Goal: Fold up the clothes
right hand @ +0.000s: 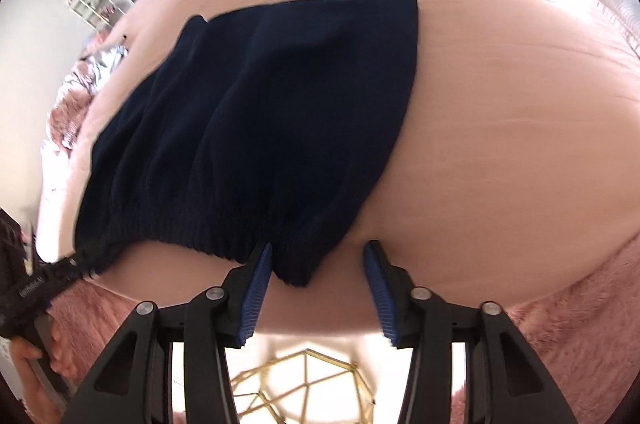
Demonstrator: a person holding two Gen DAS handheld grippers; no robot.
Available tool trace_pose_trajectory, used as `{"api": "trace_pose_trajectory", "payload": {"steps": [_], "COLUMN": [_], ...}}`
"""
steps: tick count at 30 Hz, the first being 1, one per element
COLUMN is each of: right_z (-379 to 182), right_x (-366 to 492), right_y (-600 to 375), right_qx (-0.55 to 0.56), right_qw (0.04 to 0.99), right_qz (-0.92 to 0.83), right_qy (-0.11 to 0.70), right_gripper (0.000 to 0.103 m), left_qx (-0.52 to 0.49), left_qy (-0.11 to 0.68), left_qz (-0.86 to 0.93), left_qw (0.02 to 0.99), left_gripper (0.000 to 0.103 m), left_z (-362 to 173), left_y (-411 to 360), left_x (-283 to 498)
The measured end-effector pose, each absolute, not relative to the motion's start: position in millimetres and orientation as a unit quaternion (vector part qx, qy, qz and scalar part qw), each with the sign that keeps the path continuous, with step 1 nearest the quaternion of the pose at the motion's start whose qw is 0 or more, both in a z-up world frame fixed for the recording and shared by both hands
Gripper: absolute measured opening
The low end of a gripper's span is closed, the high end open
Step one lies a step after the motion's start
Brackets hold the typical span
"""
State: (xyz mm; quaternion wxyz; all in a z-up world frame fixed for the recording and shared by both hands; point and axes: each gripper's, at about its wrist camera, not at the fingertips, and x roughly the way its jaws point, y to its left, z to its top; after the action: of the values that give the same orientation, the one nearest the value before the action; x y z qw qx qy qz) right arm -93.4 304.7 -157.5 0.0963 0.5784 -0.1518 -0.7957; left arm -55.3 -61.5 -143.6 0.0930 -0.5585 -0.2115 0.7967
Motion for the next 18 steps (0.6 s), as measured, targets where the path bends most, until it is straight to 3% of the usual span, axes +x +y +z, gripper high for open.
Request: {"api": "trace_pose_trajectory", "payload": {"steps": [3,8,12,13,14,16,18], "right_z": [-148,-105,-40,-24,-12,8,20], "right_x": [-94,-89,-94,-95,-98,-107,-119], "right_y": [312,336,349,350,348,342,336], "right_qx": [0.564,0.512,0.441,0.425,0.414,0.395,0.389], "right_qw": [0.110,0.129,0.161,0.169,0.176,0.186,0.193], "right_qz": [-0.796,-0.803,-0.838,-0.845,-0.850,-0.858,-0.865], "right_qy": [-0.189,-0.276,-0.279,-0.276,-0.274,-0.270,-0.253], "right_gripper": [0.011,0.010,0.009,0.009,0.009,0.009,0.009], "left_qx": [-0.555,-0.534,-0.517,-0.524,-0.535,-0.538,-0.526], "left_qy": [-0.210,-0.233,-0.223,-0.212,-0.188,-0.117,-0.079], "left_qz": [0.798,0.801,0.795,0.784,0.782,0.810,0.830], "left_qw": [0.105,0.140,0.228,0.256,0.257,0.201,0.164], "left_gripper": [0.020,0.020,0.021,0.027,0.039,0.058,0.058], "left_z": [-143,-124,-86,-81,-78,-69,-60], "left_y": [-66,-66,-52,-45,-40,-40,-44], "left_x": [-54,-32,-35,-39,-39,-29,-22]}}
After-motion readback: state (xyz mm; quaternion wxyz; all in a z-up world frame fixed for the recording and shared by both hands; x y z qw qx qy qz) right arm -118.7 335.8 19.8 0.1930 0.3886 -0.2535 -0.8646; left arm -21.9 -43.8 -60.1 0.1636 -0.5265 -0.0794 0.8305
